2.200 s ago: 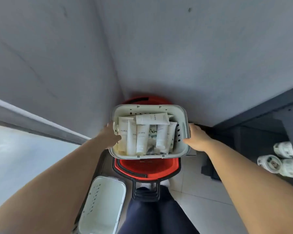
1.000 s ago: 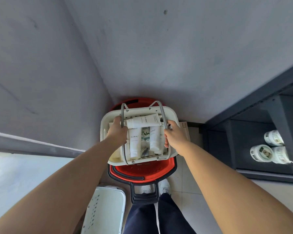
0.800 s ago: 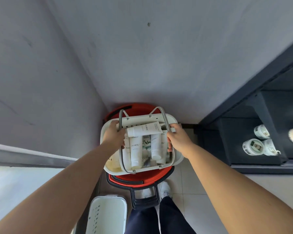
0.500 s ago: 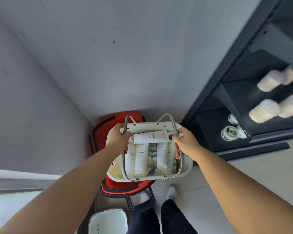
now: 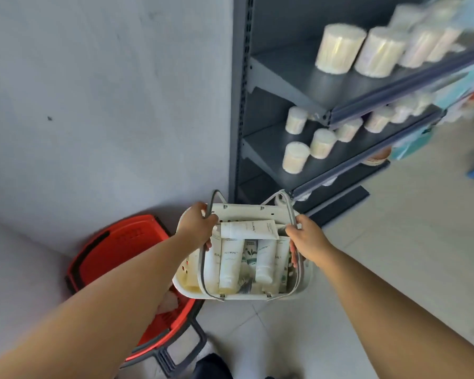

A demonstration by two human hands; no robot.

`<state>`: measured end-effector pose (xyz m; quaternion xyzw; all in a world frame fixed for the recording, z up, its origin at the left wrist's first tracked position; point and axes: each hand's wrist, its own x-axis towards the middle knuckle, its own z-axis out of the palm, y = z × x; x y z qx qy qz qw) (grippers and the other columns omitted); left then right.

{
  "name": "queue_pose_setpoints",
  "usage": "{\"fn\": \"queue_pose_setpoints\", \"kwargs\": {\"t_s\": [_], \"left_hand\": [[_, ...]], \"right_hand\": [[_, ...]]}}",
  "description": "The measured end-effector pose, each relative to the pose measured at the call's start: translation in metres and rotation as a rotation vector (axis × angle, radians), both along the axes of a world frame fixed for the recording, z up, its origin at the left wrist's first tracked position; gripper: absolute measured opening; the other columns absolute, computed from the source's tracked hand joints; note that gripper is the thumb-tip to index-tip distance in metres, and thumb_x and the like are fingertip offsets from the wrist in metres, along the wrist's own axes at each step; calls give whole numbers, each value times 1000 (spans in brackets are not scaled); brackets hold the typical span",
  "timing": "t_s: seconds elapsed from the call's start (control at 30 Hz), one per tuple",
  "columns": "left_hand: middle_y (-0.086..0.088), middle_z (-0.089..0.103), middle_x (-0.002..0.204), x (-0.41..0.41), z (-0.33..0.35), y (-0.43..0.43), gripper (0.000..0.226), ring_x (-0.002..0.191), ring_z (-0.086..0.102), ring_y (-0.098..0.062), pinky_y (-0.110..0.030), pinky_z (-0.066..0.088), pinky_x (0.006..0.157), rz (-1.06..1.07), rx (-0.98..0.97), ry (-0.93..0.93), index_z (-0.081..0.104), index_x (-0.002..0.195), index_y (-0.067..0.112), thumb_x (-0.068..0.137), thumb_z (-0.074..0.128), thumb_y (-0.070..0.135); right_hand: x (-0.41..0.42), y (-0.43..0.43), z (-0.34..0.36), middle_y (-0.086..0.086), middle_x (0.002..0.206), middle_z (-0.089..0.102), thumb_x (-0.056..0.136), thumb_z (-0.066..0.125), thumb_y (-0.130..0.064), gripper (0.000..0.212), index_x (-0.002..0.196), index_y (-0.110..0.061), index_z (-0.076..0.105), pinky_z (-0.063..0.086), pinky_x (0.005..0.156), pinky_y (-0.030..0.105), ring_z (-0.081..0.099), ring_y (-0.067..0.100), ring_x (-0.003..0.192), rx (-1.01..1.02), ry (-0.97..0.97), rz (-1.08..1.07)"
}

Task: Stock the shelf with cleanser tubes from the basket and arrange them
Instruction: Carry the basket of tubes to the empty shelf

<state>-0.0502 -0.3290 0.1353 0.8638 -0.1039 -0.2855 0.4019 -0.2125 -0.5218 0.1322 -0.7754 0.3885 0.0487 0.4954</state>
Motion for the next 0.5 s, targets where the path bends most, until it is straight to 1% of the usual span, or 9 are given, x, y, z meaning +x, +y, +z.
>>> {"fn": "queue_pose_setpoints", "kwargs": {"t_s": [0.03,0.1,0.2,0.33,0.37,0.43,0.5], "left_hand": [[-13,61,69,-10,3,-15,24,35,55,-21,-31,49,40,-32,3,-4,47,115,13,92,50,16],[-14,58,67,-34,10,-43,19,36,56,-24,-34,51,43,-95,5,3,47,110,12,92,48,16],[-13,55,65,-74,16,-85,12,37,56,-25,-37,51,48,-174,4,16,46,104,13,92,45,16],[-13,56,67,-129,17,-140,8,38,58,-22,-47,55,56,-266,4,10,45,99,14,93,43,19],[-13,56,68,-143,17,-154,8,37,58,-22,-45,54,55,-284,0,10,45,98,13,92,44,19],[-12,56,69,-169,18,-182,8,37,58,-21,-36,49,47,-321,-9,9,46,97,13,91,45,18],[-13,55,71,-195,18,-209,10,37,56,-21,-29,45,41,-355,-22,15,47,99,12,91,46,18]], "right_hand": [[-15,-11,3,12,58,60,97,44,-21,8,101,-17,50,41,36,24,55,26,39,-6,-6,-26],[-47,-32,9,13,58,60,96,44,-19,8,99,-19,51,43,37,26,54,27,39,2,-23,-81],[-98,-65,15,14,57,57,94,44,-16,9,97,-17,52,44,38,29,50,27,38,0,-61,-188],[-168,-107,23,11,56,53,94,46,-14,9,98,-12,54,38,33,23,45,17,35,-60,-89,-282],[-185,-117,25,10,57,53,94,47,-13,9,98,-12,54,37,33,22,44,15,34,-73,-88,-301],[-218,-137,27,9,57,51,94,48,-14,6,95,-12,54,35,32,21,43,11,30,-85,-88,-354],[-249,-155,27,10,60,50,94,49,-14,6,90,-12,52,35,32,21,42,12,30,-91,-94,-433]]}}
